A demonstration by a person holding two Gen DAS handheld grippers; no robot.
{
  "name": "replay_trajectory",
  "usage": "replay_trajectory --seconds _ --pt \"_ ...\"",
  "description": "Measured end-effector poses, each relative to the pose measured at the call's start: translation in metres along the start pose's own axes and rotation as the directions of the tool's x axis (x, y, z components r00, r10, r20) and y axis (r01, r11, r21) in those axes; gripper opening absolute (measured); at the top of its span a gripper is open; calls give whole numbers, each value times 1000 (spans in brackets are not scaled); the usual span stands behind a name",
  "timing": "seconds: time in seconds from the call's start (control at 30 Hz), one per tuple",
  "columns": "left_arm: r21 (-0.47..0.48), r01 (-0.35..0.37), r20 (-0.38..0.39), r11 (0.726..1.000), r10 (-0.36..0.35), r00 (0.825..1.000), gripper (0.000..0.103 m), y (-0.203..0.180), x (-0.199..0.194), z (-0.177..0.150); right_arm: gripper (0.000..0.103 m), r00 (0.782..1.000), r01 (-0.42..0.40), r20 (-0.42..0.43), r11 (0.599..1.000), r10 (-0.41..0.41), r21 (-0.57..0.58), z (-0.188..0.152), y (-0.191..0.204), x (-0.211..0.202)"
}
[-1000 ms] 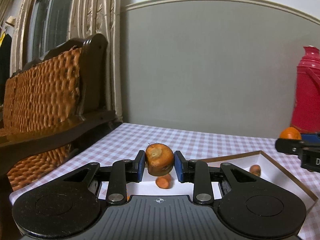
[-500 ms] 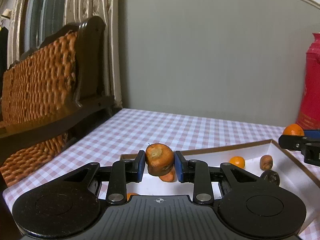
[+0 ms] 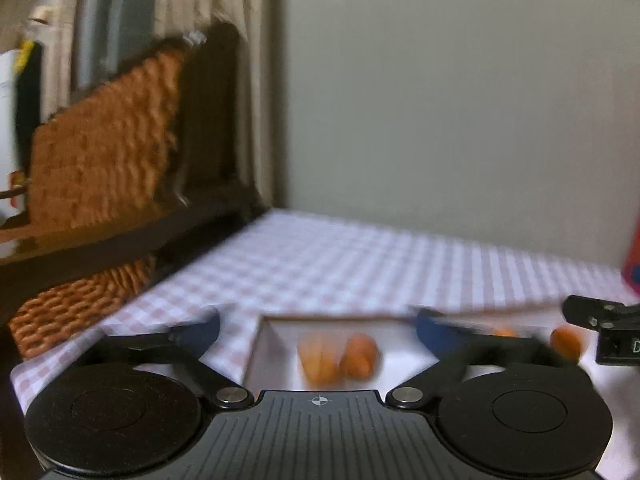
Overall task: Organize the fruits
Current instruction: 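Open the left tool to drop the nut while the right tool releases the orange, then move both open tools back toward the last orange and tan nut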
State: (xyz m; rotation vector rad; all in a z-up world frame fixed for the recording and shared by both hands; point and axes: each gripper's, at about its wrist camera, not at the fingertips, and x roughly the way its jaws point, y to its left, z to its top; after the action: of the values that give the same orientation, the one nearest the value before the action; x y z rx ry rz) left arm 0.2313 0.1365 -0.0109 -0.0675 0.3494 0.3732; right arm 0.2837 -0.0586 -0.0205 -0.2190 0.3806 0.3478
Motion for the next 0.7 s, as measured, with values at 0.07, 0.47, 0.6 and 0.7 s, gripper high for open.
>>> replay_trajectory --seconds 0.07,0.47,0.6,0.7 --pt "-9 -5 4 1000 5 1000 103 1 -3 3 97 1000 -17 6 1000 17 15 2 -4 -1" --pt "17 8 -16 1000 -8 1000 103 -1 -11 -7 97 1000 -7 19 999 6 50 -2 -9 -9" --pt "29 5 6 1000 -6 1000 103 -3 -22 -8 97 1000 -3 27 999 2 43 -4 -11 -19" --pt "41 6 39 999 -7 999 103 -7 -36 -10 97 999 -3 52 999 0 51 -7 -15 -34"
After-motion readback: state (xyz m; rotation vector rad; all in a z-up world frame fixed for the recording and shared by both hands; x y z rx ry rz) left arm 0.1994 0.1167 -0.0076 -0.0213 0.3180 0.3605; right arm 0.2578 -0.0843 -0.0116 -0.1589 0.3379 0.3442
